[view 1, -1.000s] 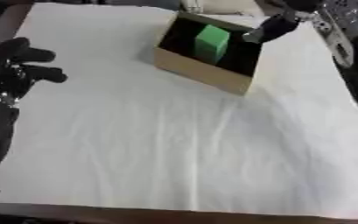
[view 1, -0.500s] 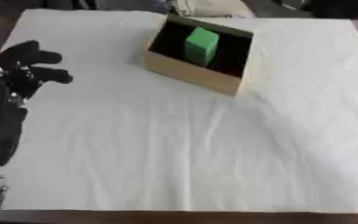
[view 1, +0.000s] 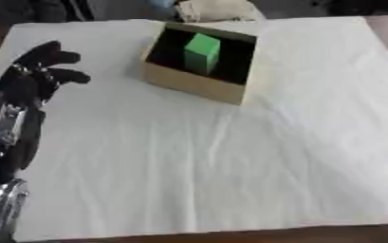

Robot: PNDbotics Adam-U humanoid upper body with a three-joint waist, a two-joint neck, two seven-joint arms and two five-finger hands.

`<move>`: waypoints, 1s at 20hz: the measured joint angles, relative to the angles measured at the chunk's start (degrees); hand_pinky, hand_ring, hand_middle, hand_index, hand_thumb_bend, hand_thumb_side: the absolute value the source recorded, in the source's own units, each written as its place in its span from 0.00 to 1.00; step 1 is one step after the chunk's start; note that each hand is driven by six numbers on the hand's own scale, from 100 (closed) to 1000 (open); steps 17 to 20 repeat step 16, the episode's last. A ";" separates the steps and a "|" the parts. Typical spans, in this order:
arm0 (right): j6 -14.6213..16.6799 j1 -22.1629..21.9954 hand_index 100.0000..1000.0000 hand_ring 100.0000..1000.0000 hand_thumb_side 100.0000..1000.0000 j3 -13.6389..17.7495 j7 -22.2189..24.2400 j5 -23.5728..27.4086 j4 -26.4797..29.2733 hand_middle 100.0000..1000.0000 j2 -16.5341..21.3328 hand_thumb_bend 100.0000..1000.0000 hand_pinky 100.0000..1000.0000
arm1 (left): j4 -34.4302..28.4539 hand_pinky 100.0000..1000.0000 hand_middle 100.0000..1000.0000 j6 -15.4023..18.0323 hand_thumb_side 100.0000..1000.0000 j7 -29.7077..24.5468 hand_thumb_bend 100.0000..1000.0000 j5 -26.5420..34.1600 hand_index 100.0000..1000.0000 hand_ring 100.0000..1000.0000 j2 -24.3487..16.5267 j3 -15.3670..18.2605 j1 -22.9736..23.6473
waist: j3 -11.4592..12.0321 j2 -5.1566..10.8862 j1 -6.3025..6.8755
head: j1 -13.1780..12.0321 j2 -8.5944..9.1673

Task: Pick up objects on the table and place them in the box.

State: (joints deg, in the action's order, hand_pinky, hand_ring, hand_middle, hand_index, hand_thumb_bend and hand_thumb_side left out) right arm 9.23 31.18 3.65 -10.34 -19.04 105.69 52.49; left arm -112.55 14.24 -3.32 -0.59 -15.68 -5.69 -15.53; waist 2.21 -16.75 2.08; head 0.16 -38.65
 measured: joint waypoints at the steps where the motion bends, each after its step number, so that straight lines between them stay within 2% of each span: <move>1: -0.43 -1.34 0.96 0.87 0.11 0.76 -0.55 2.20 0.79 0.85 -0.61 0.00 0.85 | 0.28 0.80 0.73 -0.11 0.91 0.66 0.00 -0.34 0.90 0.67 0.00 0.37 0.22 | -0.62 0.08 0.20 | -0.80 0.01; 4: -0.75 -5.52 0.96 0.86 0.15 2.78 -1.43 8.15 3.21 0.85 -3.37 0.00 0.84 | 1.13 0.80 0.74 -0.42 0.90 2.52 0.00 -1.19 0.90 0.68 0.01 1.19 0.87 | -2.10 0.18 0.40 | -3.11 0.14; 8: 0.03 -10.97 0.95 0.85 0.19 4.79 -1.50 12.80 6.47 0.84 -8.29 0.00 0.83 | 2.14 0.80 0.75 -0.70 0.90 4.53 0.00 -1.92 0.90 0.69 0.20 1.71 1.64 | -4.03 0.19 0.81 | -6.15 0.18; 16: 4.06 -17.75 0.91 0.84 0.30 7.54 -0.77 15.97 7.71 0.83 -19.20 0.00 0.81 | 3.02 0.80 0.75 -0.68 0.89 5.66 0.00 -2.50 0.90 0.69 1.13 1.68 3.16 | -7.20 0.19 1.29 | -9.84 0.45; 20: 4.06 -17.75 0.91 0.84 0.30 7.54 -0.77 15.97 7.71 0.83 -19.20 0.00 0.81 | 3.02 0.80 0.75 -0.68 0.89 5.66 0.00 -2.50 0.90 0.69 1.13 1.68 3.16 | -7.20 0.19 1.29 | -9.84 0.45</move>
